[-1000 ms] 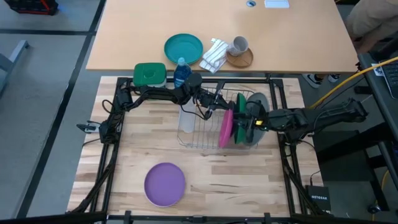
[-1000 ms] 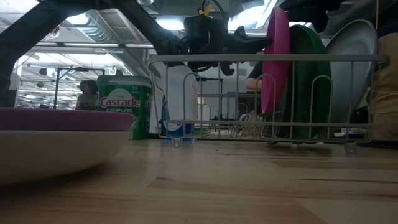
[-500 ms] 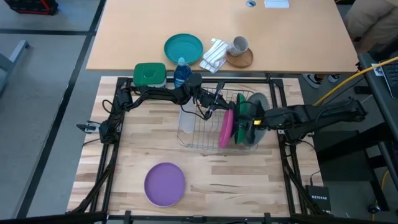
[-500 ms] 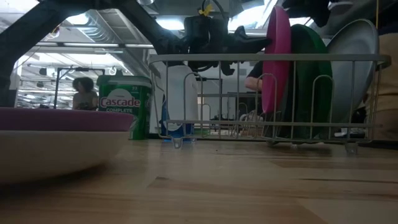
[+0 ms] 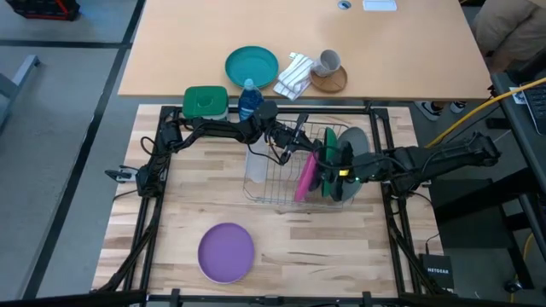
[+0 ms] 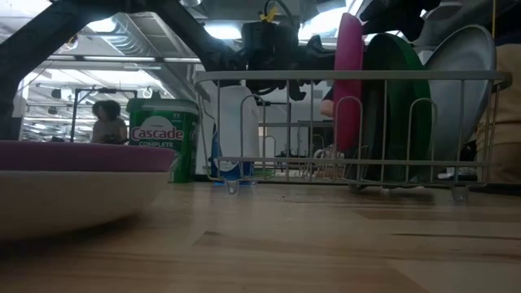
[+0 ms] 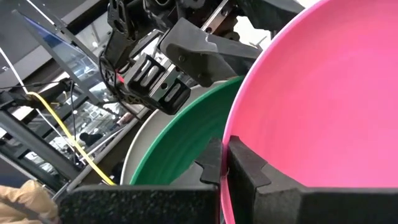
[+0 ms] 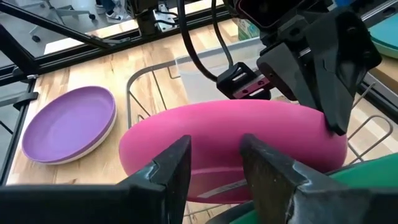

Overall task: Sort dishes
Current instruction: Put the pink plate into the dish rack

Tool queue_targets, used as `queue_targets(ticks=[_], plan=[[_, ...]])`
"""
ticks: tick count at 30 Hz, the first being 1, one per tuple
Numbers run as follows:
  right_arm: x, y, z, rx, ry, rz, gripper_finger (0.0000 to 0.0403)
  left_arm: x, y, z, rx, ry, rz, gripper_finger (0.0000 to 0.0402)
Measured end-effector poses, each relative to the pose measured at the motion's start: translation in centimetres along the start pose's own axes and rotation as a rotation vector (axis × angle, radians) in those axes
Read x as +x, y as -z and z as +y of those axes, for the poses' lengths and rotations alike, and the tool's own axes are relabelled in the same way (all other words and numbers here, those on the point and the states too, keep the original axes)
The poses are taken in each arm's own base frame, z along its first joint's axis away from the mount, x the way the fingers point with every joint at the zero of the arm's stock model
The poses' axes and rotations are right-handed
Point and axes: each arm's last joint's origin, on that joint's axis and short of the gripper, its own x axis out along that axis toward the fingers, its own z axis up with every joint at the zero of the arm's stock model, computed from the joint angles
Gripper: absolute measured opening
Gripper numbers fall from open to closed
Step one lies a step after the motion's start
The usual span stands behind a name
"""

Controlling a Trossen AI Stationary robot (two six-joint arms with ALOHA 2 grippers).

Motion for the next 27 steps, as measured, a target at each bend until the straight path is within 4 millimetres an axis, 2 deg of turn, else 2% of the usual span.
queue_targets(ticks=[6,17,27], plan=[[-0.2,-0.3,0.0,-0.001,-0.002,-0.012,0.0147,0.0,0.0,0.0,-0.025,-0.006,0.001,0.0],[-2.9,-4.0,0.4,-0.071,-0.01,-0.074,0.0147,0.1,-0.1,0.2,-0.257,-0.048,0.023,0.0],[-3.2,-4.4,0.4,-0.083,-0.014,-0.086,0.0147,0.6,0.0,-0.4,-0.392,-0.039,0.057,0.0]])
